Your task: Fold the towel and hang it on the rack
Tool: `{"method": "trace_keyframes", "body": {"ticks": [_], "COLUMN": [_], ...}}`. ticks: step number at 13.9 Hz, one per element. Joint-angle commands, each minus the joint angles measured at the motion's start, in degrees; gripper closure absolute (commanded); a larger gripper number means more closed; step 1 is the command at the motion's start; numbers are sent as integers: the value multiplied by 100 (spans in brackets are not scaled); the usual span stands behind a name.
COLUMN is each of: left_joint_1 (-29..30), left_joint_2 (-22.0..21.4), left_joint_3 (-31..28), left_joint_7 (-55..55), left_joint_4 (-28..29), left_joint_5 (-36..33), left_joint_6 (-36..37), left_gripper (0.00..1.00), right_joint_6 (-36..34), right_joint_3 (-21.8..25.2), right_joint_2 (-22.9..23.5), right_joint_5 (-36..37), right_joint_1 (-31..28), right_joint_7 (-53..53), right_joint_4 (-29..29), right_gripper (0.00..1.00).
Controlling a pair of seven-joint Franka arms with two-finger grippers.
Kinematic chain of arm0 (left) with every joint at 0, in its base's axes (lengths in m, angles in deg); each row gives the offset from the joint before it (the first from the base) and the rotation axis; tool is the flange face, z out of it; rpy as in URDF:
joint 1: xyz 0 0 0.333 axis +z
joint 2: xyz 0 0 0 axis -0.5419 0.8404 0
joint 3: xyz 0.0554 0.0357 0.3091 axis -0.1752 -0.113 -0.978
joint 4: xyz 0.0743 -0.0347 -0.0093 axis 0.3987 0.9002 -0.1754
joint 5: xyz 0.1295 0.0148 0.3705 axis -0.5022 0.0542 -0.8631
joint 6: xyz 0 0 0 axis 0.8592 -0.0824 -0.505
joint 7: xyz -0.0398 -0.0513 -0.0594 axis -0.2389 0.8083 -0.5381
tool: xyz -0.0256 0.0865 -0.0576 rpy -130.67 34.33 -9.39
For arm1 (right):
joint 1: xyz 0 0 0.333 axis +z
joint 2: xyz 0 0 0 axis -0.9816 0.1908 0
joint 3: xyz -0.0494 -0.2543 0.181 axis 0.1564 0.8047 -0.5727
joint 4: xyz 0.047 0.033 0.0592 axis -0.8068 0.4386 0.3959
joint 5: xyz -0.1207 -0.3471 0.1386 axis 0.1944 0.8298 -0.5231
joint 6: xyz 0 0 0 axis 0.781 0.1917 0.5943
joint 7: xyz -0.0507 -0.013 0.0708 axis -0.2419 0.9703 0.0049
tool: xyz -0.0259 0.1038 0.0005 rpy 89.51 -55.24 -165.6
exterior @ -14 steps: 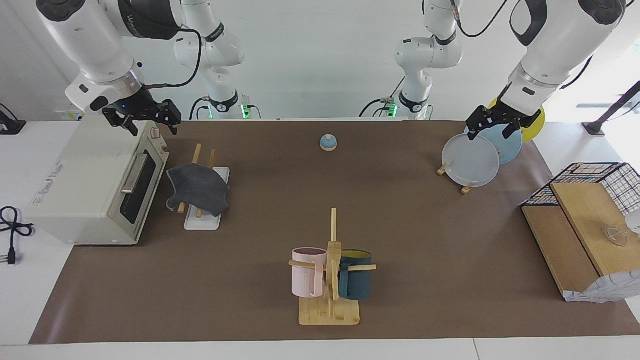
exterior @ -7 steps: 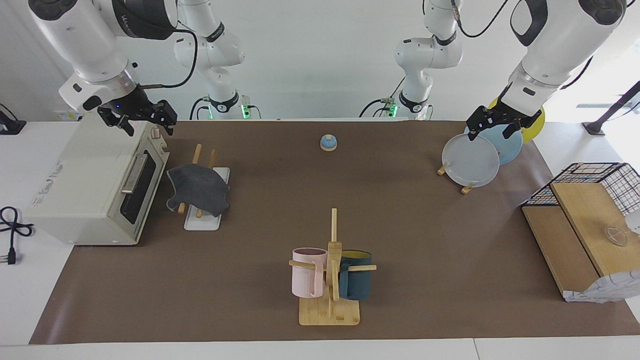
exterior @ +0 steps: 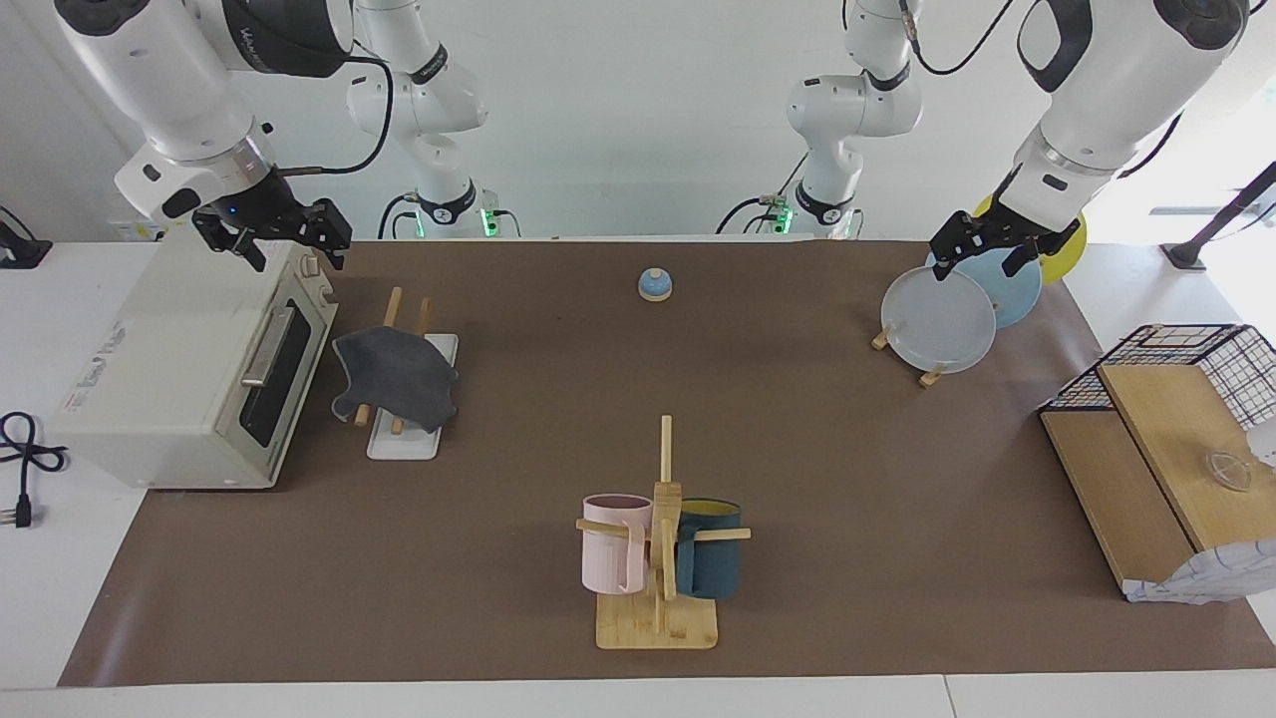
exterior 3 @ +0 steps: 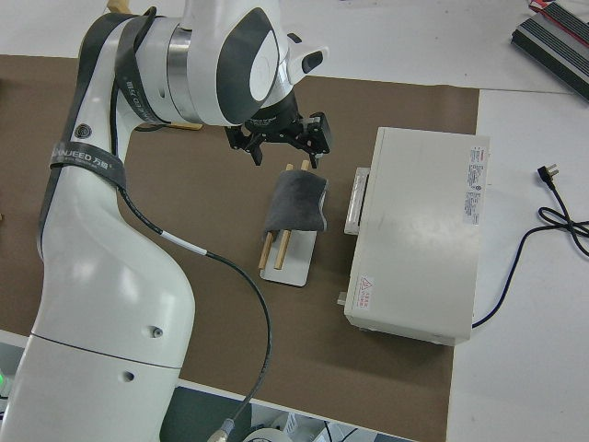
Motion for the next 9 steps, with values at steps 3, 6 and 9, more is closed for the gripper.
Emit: {"method": "trace_keyframes", "body": {"ticks": [3,6,9], "left_joint_1": [-50,-50,-50], "left_joint_2": [-111,-111,-111], "left_joint_3": [-47,-47,-47], "left_joint_7": [24,24,24], "left_joint_4": [117,117,117], "left_joint_5": [-120,-120,-120], "left_joint_6": [-45,-45,-45], "left_gripper": [0,0,0], "right_joint_6": [79,79,79], "right_joint_3": [35,35,35], "right_joint_2": [-36,-28,-36], "right_joint_5": [-101,-101,-101], "right_joint_1": [18,27,27], "right_joint_7": [69,69,51], "right_joint_4": [1,1,1], "right_gripper": [0,0,0]}}
